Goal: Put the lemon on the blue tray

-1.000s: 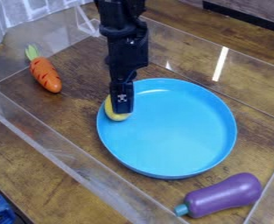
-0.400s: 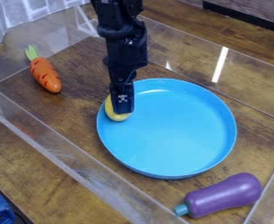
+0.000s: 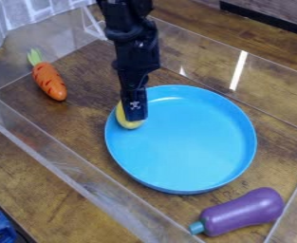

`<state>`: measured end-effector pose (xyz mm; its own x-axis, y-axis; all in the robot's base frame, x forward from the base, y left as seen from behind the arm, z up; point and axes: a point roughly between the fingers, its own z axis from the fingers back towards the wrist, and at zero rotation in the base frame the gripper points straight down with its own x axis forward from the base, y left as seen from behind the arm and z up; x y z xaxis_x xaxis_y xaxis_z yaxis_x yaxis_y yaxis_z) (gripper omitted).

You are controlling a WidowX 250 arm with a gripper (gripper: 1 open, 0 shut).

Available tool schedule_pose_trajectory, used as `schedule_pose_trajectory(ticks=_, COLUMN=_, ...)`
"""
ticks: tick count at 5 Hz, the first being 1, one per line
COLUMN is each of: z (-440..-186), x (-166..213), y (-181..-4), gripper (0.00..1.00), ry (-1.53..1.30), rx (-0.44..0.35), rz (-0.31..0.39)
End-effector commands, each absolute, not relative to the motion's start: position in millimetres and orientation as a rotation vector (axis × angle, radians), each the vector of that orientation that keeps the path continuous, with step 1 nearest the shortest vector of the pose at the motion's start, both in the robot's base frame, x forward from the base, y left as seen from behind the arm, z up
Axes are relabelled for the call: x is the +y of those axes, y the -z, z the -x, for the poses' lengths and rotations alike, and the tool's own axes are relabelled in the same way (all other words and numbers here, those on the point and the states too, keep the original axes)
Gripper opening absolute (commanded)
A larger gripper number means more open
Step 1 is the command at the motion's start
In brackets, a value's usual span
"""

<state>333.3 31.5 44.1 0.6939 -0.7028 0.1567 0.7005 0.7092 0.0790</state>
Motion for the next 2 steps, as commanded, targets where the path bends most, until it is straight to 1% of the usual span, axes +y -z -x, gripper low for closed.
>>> schedule_pose_trajectory(ticks=1, z=-324.4, x=40.6, y=-29.7, gripper=0.00, ry=0.751, rx=-0.158, rz=0.000)
schedule_pose_trajectory(ticks=2, z=-323.0, x=41.6, y=-27.0, gripper=0.00, ry=0.747, rx=-0.159, rz=0.001)
